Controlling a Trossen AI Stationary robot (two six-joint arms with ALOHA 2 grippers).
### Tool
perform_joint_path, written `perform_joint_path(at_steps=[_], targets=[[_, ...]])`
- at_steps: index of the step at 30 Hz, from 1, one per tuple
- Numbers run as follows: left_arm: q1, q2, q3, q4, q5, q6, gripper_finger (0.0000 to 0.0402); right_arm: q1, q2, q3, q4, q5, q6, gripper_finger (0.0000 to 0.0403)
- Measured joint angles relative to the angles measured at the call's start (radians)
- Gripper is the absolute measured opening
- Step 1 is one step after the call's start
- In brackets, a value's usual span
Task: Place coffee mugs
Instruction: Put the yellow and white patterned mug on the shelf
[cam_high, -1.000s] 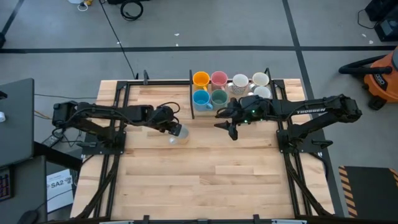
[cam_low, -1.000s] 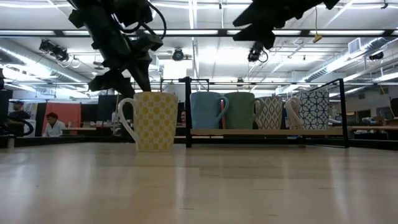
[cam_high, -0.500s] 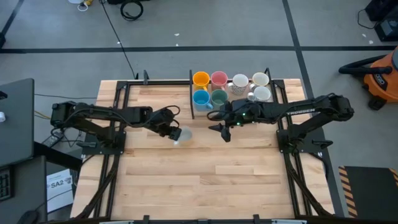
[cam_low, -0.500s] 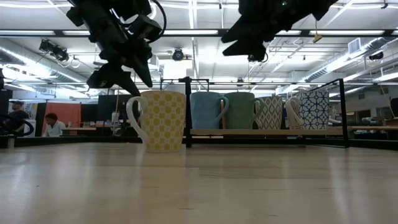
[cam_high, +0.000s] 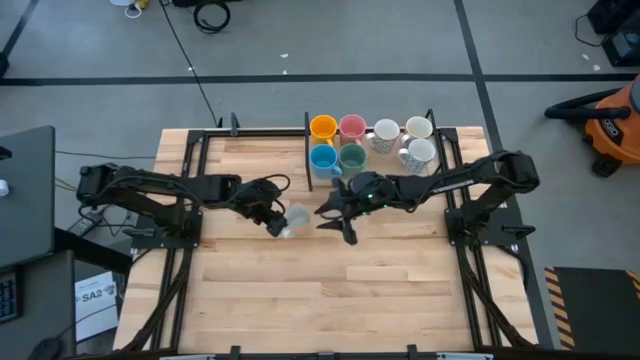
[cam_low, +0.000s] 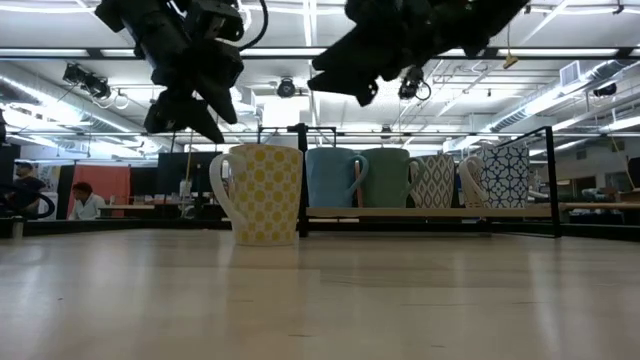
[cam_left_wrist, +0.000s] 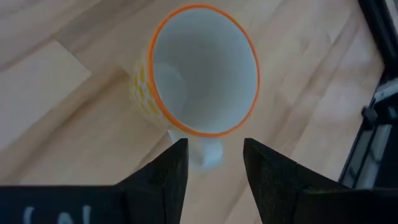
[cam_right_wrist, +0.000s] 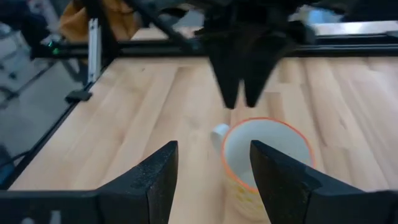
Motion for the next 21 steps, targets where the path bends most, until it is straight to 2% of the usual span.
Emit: perform_joint_path(at_steps=[9,14,21], targets=[[0.001,-0.024,0.000,-0.034,0.000,0.094,0.0160,0.019,0.174,0.311,-0.369,-0.015,-0.163,0.0203],[0.000,-0.024,0.000,-0.062,-0.001,0.106,0.0160,0.026,0.283,0.418,-0.425,-0.015,-0.208,0.0202],[-0.001,-0.024,0.000,-0.109,-0.001,0.106,0.0160,0.026,0.368,0.451,-0.425,0.021,-0.207,0.0201]])
